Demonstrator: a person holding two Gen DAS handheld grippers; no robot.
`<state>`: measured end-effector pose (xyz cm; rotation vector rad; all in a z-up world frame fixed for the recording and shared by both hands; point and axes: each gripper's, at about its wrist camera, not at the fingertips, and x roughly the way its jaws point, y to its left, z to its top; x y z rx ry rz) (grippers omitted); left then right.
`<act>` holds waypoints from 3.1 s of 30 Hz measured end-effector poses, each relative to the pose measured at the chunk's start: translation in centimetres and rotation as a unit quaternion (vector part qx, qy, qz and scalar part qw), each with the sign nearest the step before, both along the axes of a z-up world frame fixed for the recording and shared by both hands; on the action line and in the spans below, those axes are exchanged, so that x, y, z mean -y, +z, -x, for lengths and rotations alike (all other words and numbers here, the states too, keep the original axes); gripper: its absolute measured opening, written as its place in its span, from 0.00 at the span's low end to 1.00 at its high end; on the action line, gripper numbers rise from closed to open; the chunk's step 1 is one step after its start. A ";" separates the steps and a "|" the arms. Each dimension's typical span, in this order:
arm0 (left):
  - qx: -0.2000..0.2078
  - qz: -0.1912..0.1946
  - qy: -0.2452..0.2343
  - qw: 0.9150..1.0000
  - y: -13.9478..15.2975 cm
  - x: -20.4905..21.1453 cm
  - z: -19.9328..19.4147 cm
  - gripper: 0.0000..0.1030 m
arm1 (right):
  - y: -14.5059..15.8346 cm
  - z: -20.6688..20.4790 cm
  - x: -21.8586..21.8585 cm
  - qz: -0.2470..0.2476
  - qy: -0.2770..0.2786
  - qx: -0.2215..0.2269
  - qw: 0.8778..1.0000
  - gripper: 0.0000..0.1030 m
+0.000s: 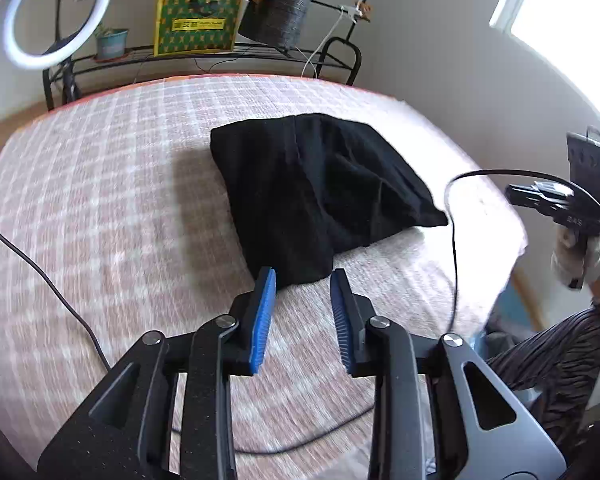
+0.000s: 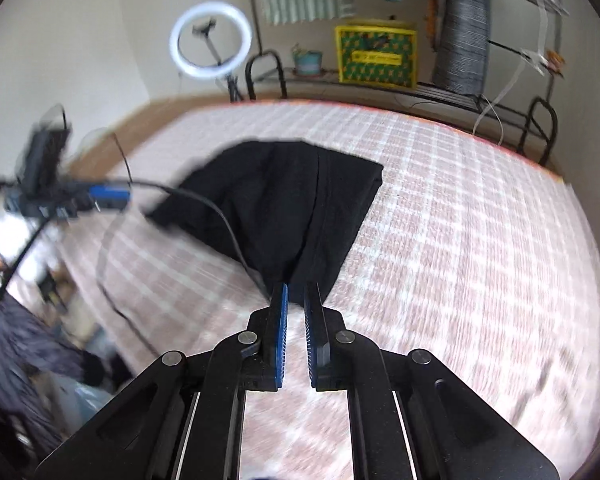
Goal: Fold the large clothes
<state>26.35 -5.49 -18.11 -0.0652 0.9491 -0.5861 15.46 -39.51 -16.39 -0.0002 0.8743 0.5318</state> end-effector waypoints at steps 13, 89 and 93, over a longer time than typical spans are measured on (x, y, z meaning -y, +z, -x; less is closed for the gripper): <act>-0.149 0.152 0.137 0.967 -4.5 -1.6 -4.1 0.49 | -3.2 -2.7 1.9 -0.173 -0.148 -0.093 0.969 0.57; 0.112 -0.084 0.081 0.987 6.2 3.8 5.0 0.14 | 4.6 1.5 -0.1 -0.047 -0.139 0.040 0.988 0.17; 0.159 -0.067 0.083 0.982 11.5 4.1 7.6 0.28 | 8.6 4.7 1.0 -0.052 -0.142 0.081 0.985 0.19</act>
